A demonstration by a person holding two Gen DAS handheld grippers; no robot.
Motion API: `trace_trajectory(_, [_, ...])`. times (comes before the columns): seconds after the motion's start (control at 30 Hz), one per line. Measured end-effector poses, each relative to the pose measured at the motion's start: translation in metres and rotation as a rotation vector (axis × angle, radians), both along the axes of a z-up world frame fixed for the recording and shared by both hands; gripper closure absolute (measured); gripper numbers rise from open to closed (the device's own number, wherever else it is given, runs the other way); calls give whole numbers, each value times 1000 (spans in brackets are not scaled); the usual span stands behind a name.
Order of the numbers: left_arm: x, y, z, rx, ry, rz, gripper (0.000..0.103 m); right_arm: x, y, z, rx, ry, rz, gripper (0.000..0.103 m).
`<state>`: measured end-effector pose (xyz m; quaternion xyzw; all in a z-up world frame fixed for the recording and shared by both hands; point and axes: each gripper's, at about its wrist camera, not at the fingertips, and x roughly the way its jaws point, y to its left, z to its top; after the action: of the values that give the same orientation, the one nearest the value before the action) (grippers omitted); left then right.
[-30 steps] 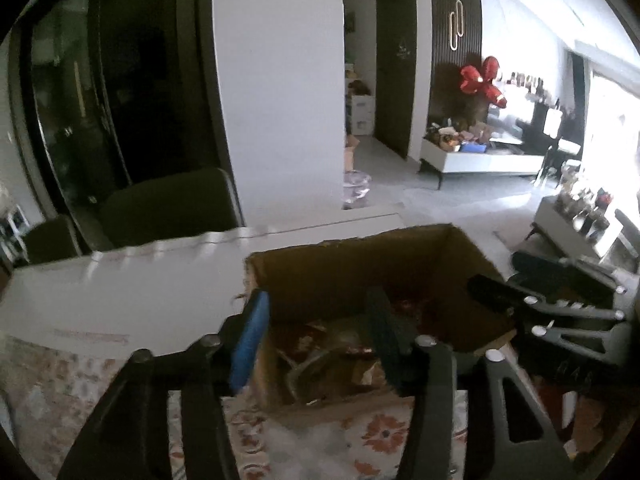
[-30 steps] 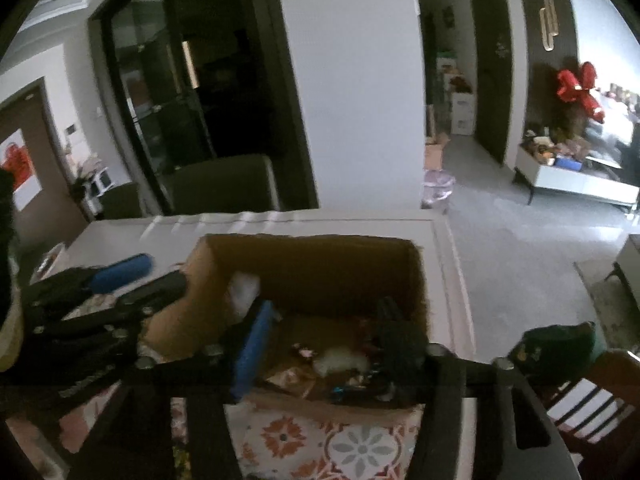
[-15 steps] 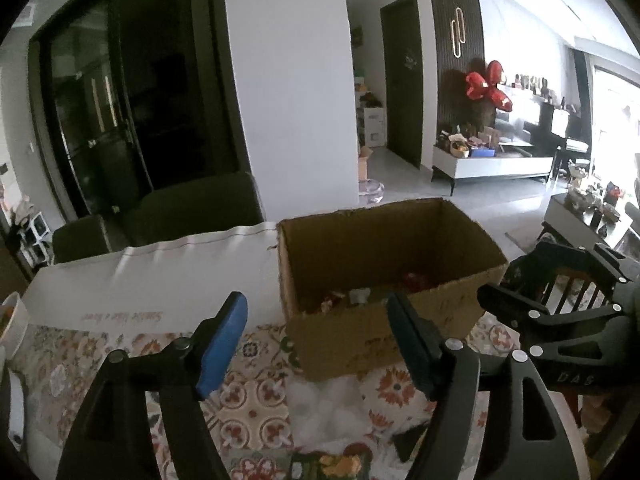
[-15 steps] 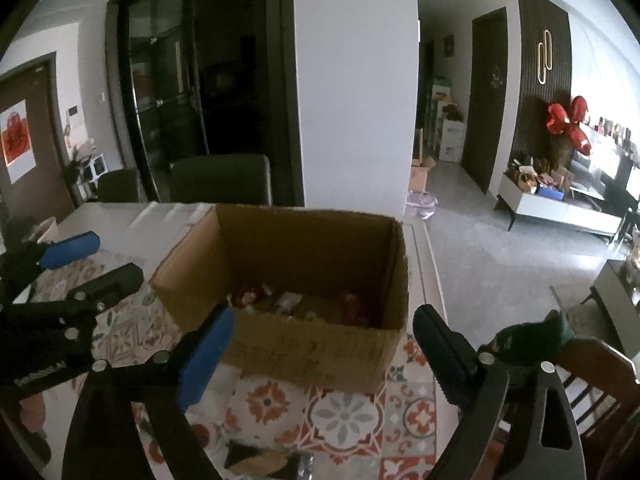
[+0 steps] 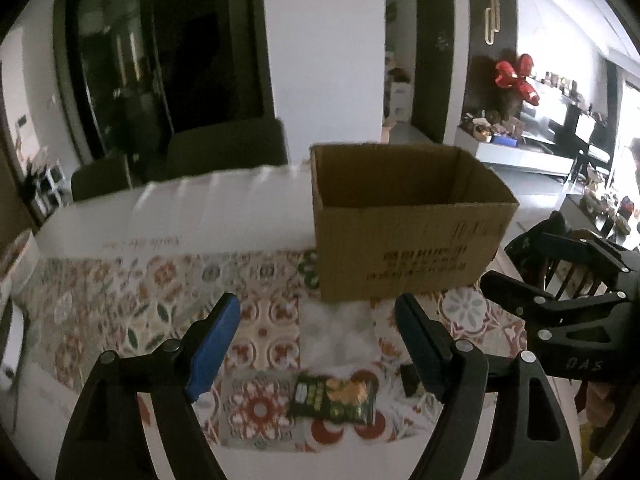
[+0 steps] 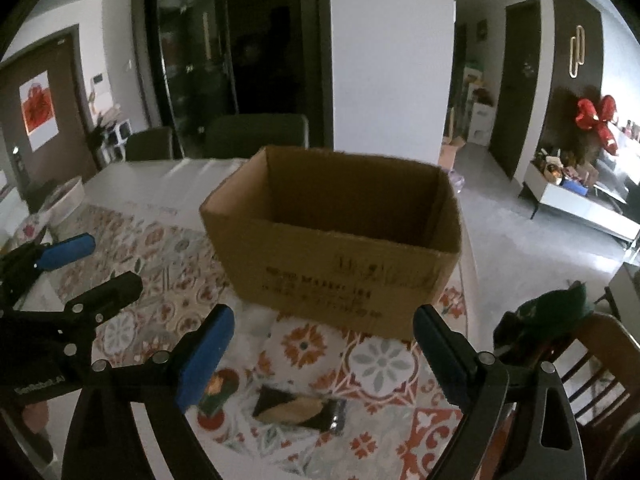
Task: Organize snacks
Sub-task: 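Move both open tools back from the box toward the remaining snacks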
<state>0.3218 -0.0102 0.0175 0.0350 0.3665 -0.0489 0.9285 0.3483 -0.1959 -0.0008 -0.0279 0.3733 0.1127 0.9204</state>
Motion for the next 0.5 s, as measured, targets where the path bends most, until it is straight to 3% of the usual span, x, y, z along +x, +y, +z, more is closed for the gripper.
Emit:
trace_trajectory(0.1, [-5,6,-10,-38,50,21,23,-3,3,-5,2,32,3,11])
trace_trajectory(0.5, [-42,17,-33,-47,134,100,23,-41,13,-24,-13,79,6,11])
